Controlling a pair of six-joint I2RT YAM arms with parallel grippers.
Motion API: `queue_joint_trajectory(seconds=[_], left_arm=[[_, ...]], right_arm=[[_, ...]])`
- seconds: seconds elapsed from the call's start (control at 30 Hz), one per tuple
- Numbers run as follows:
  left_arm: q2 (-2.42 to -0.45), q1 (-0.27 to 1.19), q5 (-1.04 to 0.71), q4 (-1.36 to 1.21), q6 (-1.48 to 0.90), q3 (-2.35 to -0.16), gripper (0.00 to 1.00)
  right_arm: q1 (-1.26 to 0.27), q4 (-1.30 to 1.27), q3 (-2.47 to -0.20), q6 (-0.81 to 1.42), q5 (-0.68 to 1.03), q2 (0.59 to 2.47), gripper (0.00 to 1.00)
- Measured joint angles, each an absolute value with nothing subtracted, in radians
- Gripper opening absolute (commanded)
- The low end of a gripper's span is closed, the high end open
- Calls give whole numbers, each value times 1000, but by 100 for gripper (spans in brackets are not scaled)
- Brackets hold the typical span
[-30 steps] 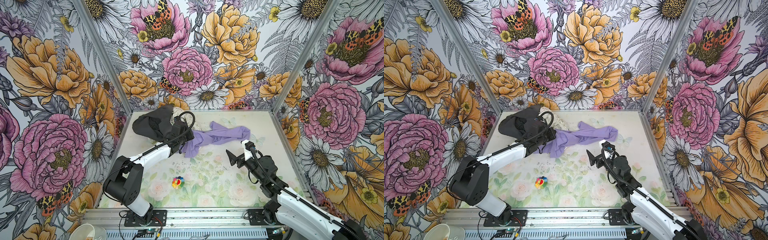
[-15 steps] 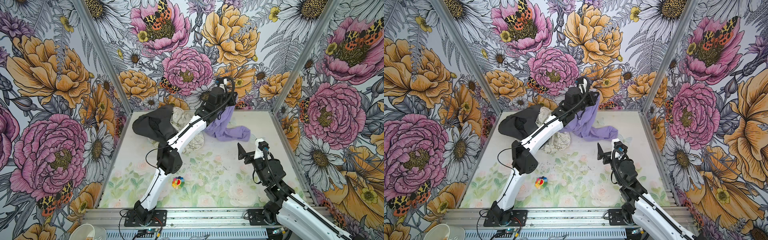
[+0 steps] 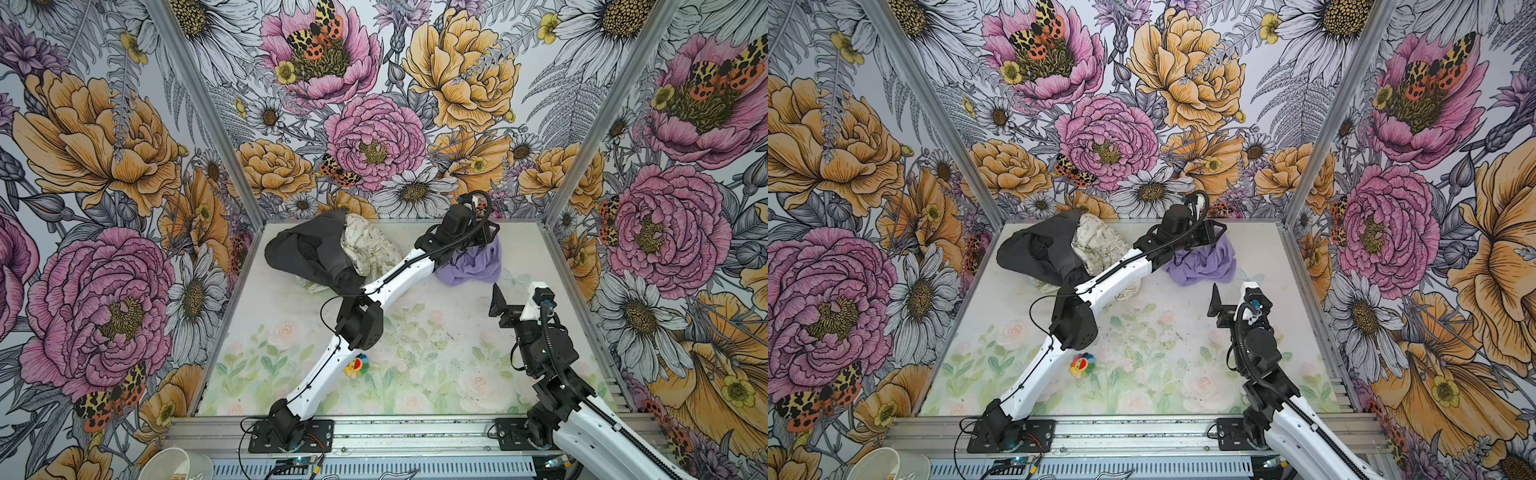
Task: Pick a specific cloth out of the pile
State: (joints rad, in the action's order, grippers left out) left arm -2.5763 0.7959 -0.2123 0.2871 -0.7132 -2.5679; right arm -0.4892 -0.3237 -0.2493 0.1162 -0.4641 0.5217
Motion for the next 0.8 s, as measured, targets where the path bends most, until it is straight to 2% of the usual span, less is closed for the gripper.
queue_joint_trajectory(seconds=[0.13,0.27,0.53,0.8], left_arm=[[-2447,794,-212,299,-665,-2378,85],[-2271,791,-162,337,-580,-2204,98],[-1924,785,11,367,-430,-1897,99],[-1538,774,267,305,-329,-1417,99]], right_arm=[[-489,-322,-249,122,-470,522,99],[-485,-322,-249,123,-475,517,99],[-478,-322,-240,135,-476,511,100],[-463,-323,-238,139,-465,542,99]])
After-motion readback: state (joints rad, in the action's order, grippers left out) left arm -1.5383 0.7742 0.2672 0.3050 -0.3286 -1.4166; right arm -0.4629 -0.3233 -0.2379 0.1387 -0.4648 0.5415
